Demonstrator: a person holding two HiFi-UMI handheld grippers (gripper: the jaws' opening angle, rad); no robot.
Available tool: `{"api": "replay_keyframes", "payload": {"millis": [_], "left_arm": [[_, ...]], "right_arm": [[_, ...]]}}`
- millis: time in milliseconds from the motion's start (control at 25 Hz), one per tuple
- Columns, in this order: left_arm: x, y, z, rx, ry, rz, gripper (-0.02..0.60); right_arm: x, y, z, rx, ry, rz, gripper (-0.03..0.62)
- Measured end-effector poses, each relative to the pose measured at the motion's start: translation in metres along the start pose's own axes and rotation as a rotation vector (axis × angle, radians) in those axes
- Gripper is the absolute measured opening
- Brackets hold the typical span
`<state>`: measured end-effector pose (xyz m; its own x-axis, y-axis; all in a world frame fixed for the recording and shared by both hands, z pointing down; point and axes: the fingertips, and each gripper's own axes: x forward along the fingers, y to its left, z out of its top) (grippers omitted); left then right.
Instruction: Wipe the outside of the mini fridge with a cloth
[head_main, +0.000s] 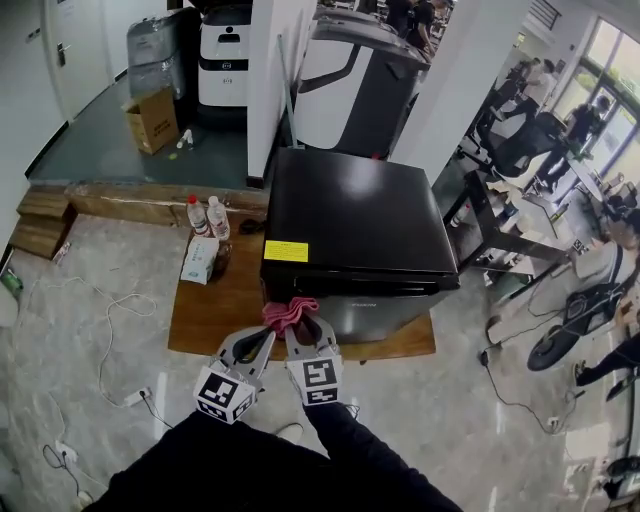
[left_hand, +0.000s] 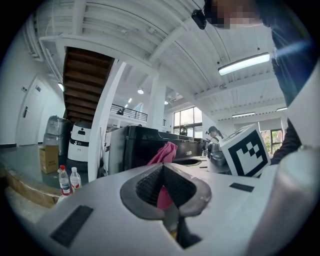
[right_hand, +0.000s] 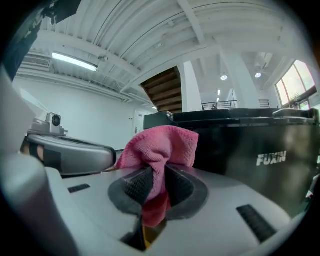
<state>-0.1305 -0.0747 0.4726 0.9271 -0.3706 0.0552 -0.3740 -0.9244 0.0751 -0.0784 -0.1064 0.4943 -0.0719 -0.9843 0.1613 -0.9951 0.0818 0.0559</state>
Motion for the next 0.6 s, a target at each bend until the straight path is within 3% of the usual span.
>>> {"api": "replay_keyframes", "payload": {"millis": [200,600], "left_arm": [[0.028,-0.023,-0.01,0.002,0.008,-0.043,0.005],[0.066,-0.072,-0.018,0.001,0.015,-0.147,0.005]], "right_arm": [[-0.031,-0.054,-0.015,0.015,-0.006,-0.091,0.064],[-0.121,-0.222,-0.051,0.114,0.014,-0.412,0.066]]}}
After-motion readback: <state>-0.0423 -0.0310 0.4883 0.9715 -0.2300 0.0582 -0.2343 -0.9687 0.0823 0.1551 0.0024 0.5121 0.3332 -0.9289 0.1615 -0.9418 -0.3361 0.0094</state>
